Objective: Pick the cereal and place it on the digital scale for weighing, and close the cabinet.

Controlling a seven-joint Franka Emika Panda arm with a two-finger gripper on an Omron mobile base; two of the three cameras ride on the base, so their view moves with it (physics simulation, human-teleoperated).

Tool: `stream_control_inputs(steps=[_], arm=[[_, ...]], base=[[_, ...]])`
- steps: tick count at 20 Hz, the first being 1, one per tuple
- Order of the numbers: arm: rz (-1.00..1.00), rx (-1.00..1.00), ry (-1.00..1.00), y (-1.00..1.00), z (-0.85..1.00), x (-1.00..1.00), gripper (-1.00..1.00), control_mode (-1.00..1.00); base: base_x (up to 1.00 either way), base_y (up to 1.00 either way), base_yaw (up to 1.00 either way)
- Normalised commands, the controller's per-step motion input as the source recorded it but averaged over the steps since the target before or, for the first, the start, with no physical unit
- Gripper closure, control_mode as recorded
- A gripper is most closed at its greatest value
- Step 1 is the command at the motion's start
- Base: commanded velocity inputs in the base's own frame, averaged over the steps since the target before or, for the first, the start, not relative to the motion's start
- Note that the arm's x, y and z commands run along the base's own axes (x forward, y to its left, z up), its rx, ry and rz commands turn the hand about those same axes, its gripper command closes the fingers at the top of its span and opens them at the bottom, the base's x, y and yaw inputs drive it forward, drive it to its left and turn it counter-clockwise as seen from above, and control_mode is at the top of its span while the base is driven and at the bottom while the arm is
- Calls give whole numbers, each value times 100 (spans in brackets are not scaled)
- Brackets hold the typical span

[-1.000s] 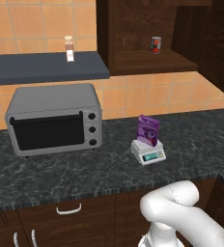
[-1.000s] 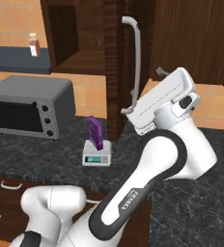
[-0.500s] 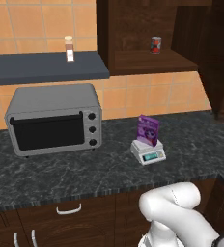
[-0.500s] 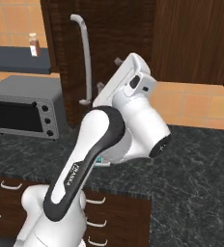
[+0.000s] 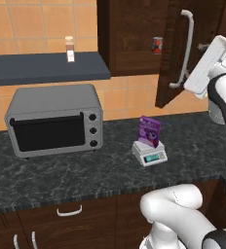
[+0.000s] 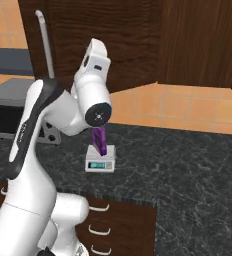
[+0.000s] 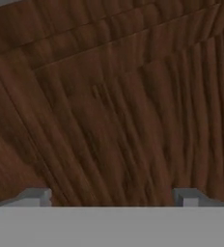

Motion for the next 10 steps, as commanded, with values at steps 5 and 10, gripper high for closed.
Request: stream_control_inputs(steps=[5,10], arm=[[-15,-3,0,68,0,84,-100,-100],[-3,0,0,4,0,61,-100,-100]], base=[[0,0,0],[0,0,0]])
